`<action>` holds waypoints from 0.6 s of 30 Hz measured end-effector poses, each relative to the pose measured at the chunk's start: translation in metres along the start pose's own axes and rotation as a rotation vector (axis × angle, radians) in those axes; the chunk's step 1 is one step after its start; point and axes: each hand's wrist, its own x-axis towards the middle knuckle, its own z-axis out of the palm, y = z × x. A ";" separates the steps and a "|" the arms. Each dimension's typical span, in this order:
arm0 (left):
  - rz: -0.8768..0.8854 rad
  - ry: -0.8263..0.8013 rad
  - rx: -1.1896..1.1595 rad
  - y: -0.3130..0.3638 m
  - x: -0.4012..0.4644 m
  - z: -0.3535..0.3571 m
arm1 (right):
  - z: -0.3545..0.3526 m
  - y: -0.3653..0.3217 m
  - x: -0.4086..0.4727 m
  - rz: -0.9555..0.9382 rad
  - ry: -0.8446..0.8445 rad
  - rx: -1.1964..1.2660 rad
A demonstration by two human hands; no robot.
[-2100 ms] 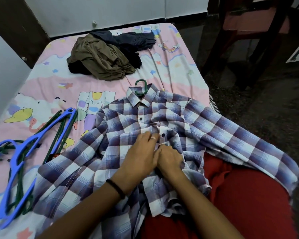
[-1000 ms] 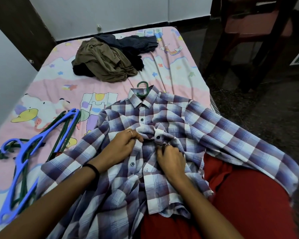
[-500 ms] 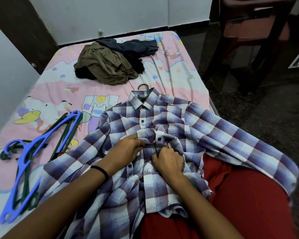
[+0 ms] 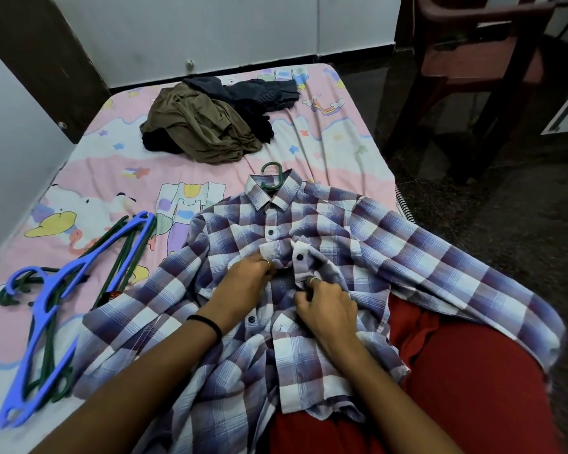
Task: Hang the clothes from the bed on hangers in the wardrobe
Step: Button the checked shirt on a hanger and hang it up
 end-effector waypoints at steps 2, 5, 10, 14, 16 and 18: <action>-0.028 0.013 -0.136 0.006 -0.004 -0.002 | -0.009 0.002 -0.002 -0.082 -0.030 0.101; -0.138 -0.027 -0.433 0.021 -0.017 -0.019 | -0.023 0.004 -0.008 -0.211 -0.122 0.504; -0.257 -0.044 -0.895 0.047 -0.045 -0.042 | -0.045 -0.001 -0.024 -0.180 -0.380 1.190; -0.374 0.070 -0.991 0.059 -0.052 -0.044 | -0.046 -0.003 -0.026 -0.194 -0.374 1.269; -0.395 0.095 -0.966 0.065 -0.052 -0.041 | -0.045 -0.005 -0.029 -0.193 -0.335 1.267; -0.403 0.119 -0.920 0.069 -0.052 -0.038 | -0.043 -0.007 -0.033 -0.161 -0.298 1.285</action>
